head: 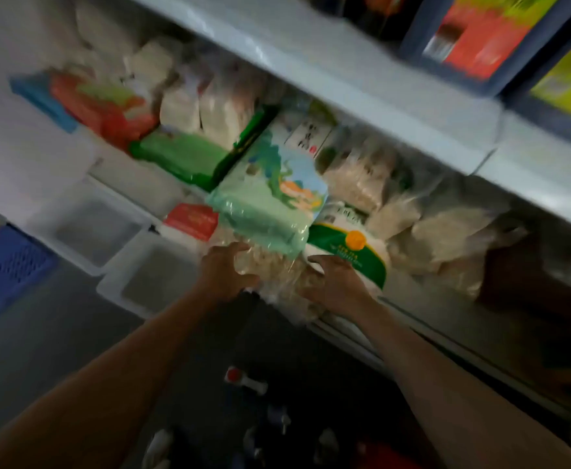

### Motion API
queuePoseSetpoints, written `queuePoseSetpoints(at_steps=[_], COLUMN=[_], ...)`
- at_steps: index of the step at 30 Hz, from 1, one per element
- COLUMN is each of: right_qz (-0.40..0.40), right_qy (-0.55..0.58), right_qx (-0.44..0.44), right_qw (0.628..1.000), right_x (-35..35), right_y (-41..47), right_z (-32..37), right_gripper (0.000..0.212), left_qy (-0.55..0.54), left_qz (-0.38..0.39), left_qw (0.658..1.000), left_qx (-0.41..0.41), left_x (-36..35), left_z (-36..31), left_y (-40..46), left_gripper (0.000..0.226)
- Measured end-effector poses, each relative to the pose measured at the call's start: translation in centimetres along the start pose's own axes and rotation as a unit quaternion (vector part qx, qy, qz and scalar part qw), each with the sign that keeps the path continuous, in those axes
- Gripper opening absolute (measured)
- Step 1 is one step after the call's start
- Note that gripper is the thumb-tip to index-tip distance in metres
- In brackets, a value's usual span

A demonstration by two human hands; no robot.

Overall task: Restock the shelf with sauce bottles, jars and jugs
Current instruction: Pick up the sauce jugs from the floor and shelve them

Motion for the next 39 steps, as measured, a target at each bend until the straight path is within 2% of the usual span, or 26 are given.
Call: queuePoseSetpoints(at_steps=[5, 10, 15, 21, 25, 27, 29, 31, 34, 36, 37, 39], right_qz=[0.08, 0.145, 0.186, 0.193, 0.14, 0.116, 0.091, 0.062, 0.021, 0.019, 0.023, 0.02], right_qy=[0.079, 0.198, 0.251, 0.276, 0.25, 0.27, 0.334, 0.428, 0.501, 0.51, 0.507, 0.503], right_qx=[-0.069, -0.17, -0.207, -0.184, -0.119, -0.097, -0.11, -0.133, -0.174, -0.182, -0.187, -0.184], right_qw=[0.991, 0.954, 0.927, 0.923, 0.951, 0.951, 0.932, 0.892, 0.848, 0.841, 0.841, 0.844], right_x=[-14.2, -28.5, -42.0, -54.9, -57.3, -57.6, -57.7, -57.5, -56.6, -56.4, -56.3, -56.4], right_y=[3.8, 6.4, 8.5, 9.9, 10.5, 11.0, 11.8, 13.0, 15.3, 16.8, 17.3, 18.2], right_z=[-5.9, -12.6, -17.1, -20.6, -21.8, -22.3, -22.7, -22.9, -23.2, -23.5, -23.6, -23.7], right_gripper=[0.075, 0.06, 0.054, 0.054, 0.043, 0.04, 0.039, 0.035, 0.023, 0.04, 0.041, 0.028], left_qy=[-0.06, -0.102, -0.108, -0.124, -0.159, -0.174, -0.201, -0.219, -0.264, -0.29, -0.3, -0.305], left_qz=[0.078, 0.142, 0.201, 0.24, 0.264, 0.262, 0.241, 0.219, 0.207, 0.216, 0.227, 0.24], left_qw=[0.992, 0.971, 0.953, 0.955, 0.948, 0.947, 0.948, 0.95, 0.939, 0.928, 0.921, 0.913], left_qx=[0.081, 0.162, 0.201, 0.123, 0.076, 0.064, 0.048, 0.042, 0.072, 0.094, 0.105, 0.122], left_x=[-10.2, -21.6, -31.8, -40.6, -42.1, -42.3, -42.6, -43.2, -44.2, -44.6, -44.6, -44.5], left_z=[11.4, 22.7, 33.5, 42.0, 43.5, 43.6, 43.4, 43.0, 41.6, 41.2, 41.3, 41.6], left_y=[-0.2, -1.5, -2.0, -1.4, -0.6, 0.0, 1.2, 3.2, 6.8, 8.5, 9.1, 10.1], left_gripper=[0.064, 0.055, 0.061, 0.071, 0.073, 0.075, 0.075, 0.074, 0.064, 0.063, 0.063, 0.066])
Point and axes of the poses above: each hand's wrist, its own y-axis towards the middle knuckle, its own x-axis out of the back of the hand, z = x × y, the point moved 5 cm from there along y, towards the middle knuckle, and after that the axes turned 5 degrees about -x, right-handed, at the moved point
